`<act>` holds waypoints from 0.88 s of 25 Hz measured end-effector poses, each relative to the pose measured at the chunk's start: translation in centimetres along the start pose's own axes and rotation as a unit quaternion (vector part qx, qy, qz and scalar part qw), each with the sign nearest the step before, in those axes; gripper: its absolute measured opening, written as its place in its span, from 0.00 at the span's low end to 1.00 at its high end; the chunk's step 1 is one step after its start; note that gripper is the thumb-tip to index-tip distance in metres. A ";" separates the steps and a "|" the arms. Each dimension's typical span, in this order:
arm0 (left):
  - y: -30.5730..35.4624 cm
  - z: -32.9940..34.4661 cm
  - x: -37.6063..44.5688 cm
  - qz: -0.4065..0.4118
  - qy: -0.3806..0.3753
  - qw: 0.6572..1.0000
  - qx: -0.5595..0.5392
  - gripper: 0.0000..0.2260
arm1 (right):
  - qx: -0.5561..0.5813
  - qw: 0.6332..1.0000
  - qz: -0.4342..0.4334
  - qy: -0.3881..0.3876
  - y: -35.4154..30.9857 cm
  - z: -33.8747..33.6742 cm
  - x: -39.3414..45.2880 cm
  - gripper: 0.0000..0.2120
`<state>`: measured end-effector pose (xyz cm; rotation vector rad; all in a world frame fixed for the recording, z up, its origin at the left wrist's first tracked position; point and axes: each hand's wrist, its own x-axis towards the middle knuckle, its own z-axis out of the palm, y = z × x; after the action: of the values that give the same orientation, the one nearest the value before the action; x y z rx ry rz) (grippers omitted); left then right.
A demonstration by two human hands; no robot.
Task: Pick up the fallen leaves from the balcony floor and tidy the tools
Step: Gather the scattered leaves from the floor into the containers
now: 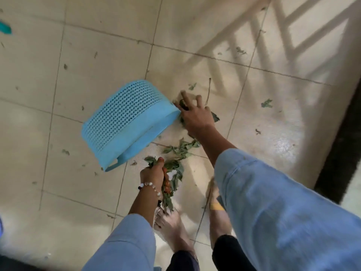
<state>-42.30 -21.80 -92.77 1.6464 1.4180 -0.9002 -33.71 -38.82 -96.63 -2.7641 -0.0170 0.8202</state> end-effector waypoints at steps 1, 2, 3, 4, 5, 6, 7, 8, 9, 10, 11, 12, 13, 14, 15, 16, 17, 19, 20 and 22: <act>-0.3 0.1 0.5 -0.008 0.000 1.000 -0.016 0.20 | -0.006 0.997 -0.042 0.068 0.0 1.0 0.0 0.24; -0.3 0.2 0.5 -0.014 0.003 1.000 -0.028 0.20 | -0.008 0.989 -0.084 0.122 0.4 1.8 0.0 0.17; -0.3 0.5 0.6 -0.015 0.004 0.999 -0.042 0.20 | 0.010 0.984 -0.105 0.141 1.0 2.3 -0.3 0.12; -0.3 0.7 0.5 -0.014 -0.004 0.998 -0.057 0.20 | 0.060 0.986 -0.081 0.132 1.3 2.1 -0.5 0.10; -0.3 0.9 -0.1 -0.014 -0.011 0.997 -0.070 0.20 | 0.139 0.982 -0.018 0.125 1.4 2.1 -0.9 0.09; -0.3 1.1 -0.9 -0.014 -0.022 0.996 -0.091 0.20 | 0.242 0.960 0.068 0.123 1.5 1.8 -1.5 0.08; -0.2 1.4 -1.9 -0.013 -0.037 0.992 -0.118 0.19 | 0.369 0.909 0.147 0.125 1.4 1.1 -2.4 0.08; 0.1 1.8 -2.9 -0.019 -0.046 0.987 -0.153 0.19 | 0.511 0.830 0.204 0.096 0.7 0.2 -3.9 0.08; 0.1 2.0 -3.5 -0.032 -0.053 0.978 -0.198 0.19 | 0.636 0.737 0.225 0.046 -0.4 -0.7 -5.7 0.08; 0.2 2.2 -3.9 -0.053 -0.062 0.966 -0.244 0.19 | 0.706 0.672 0.223 -0.002 -1.7 -1.1 -7.5 0.06; 0.0 2.2 -3.7 -0.073 -0.077 0.953 -0.284 0.20 | 0.726 0.650 0.217 -0.048 -3.0 -1.3 -9.3 0.05; -0.1 2.2 -3.7 -0.086 -0.102 0.940 -0.315 0.22 | 0.726 0.647 0.219 -0.080 -4.2 -1.7 -11.0 0.03; -0.3 2.1 -4.0 -0.089 -0.126 0.934 -0.324 0.25 | 0.727 0.642 0.227 -0.092 -5.2 -1.8 -12.3 0.02; -0.4 1.8 -4.5 -0.089 -0.145 0.933 -0.319 0.31 | 0.729 0.638 0.232 -0.092 -5.8 -1.9 -13.3 0.02; -0.6 1.6 -4.8 -0.091 -0.152 0.936 -0.305 0.37 | 0.729 0.641 0.223 -0.088 -6.2 -1.8 -13.9 0.03; -0.9 1.3 -5.0 -0.090 -0.153 0.940 -0.292 0.41 | 0.712 0.670 0.195 -0.084 -6.4 -1.9 -14.4 0.04; -1.0 0.8 -5.1 -0.085 -0.161 0.940 -0.289 0.44 | 0.664 0.730 0.144 -0.077 -6.5 -1.9 -14.9 0.04; -0.9 -0.5 -5.2 -0.073 -0.209 0.927 -0.304 0.40 | 0.506 0.860 -0.005 -0.068 -6.8 -1.6 -16.1 0.09; -0.6 -1.0 -5.6 -0.065 -0.231 0.915 -0.324 0.35 | 0.406 0.907 -0.069 -0.091 -6.9 -1.4 -16.7 0.17; -0.6 -1.6 -5.8 -0.041 -0.209 0.926 -0.313 0.25 | 0.235 0.948 -0.131 -0.168 -7.1 -1.4 -17.4 0.33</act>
<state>-43.65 -22.90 -86.93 0.8623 1.2925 -0.6873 -47.12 -33.78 -84.41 -2.1001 -0.2181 1.0498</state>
